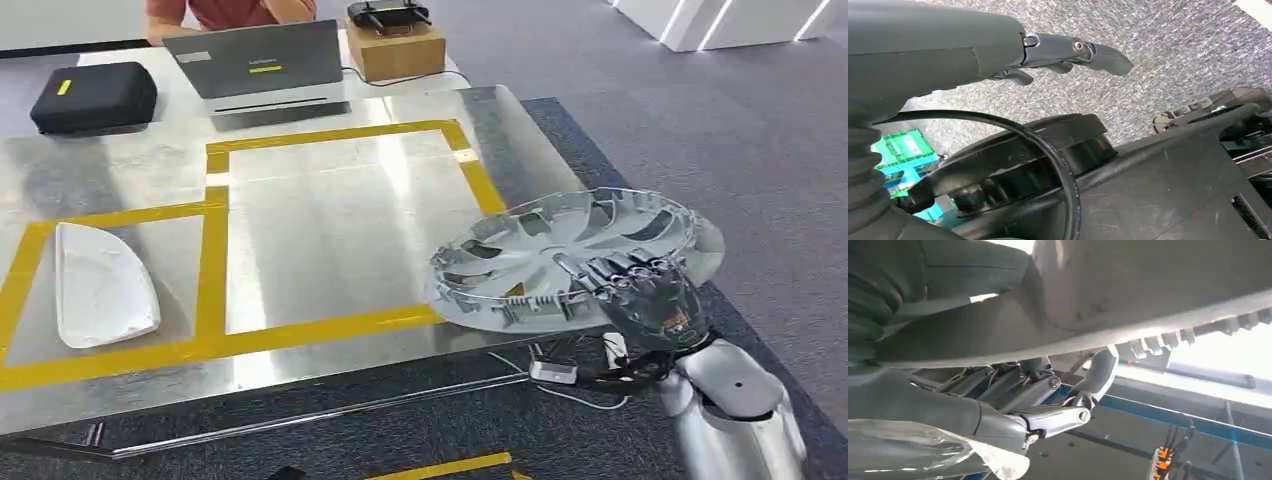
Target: Take the parts from the cabinet and place them on the table.
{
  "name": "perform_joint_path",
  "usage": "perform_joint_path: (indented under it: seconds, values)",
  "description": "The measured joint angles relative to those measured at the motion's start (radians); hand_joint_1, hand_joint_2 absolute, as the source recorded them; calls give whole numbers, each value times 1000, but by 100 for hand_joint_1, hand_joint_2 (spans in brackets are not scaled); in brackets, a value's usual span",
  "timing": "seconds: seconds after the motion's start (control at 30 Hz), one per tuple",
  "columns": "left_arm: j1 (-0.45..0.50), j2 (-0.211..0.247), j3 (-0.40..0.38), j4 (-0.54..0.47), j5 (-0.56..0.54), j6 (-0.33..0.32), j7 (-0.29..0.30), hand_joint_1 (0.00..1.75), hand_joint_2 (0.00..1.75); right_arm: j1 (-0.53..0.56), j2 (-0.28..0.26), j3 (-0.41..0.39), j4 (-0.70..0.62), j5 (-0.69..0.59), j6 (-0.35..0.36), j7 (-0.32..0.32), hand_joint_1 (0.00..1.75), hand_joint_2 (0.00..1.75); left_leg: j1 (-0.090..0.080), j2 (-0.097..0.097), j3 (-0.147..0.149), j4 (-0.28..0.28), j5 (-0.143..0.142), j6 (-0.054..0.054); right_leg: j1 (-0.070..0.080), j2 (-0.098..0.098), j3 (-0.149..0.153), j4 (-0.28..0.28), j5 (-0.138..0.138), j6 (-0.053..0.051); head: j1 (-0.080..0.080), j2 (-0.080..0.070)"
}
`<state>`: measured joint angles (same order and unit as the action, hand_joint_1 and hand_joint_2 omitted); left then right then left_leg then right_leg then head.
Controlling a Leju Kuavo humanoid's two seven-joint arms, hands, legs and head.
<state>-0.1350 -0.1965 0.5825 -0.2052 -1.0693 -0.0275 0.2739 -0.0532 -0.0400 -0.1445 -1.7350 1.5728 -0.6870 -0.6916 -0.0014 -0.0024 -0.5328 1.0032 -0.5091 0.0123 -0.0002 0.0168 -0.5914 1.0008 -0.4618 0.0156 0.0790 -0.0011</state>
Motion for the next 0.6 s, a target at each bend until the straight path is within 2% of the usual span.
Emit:
perform_joint_path:
  seconds: [0.33,0.6]
  values:
    - [-1,1,-1,0,-5,2,0,0,175,-17,24,48,0,0,0,0,175,175,0,0,0,0,0,0,0,0,0,0,0,0,0,0]
    - [-5,2,-9,0,-19,-1,0,0,175,-25,38,137,11,0,0,21,175,175,0,0,0,0,0,0,0,-1,0,0,0,0,0,0]
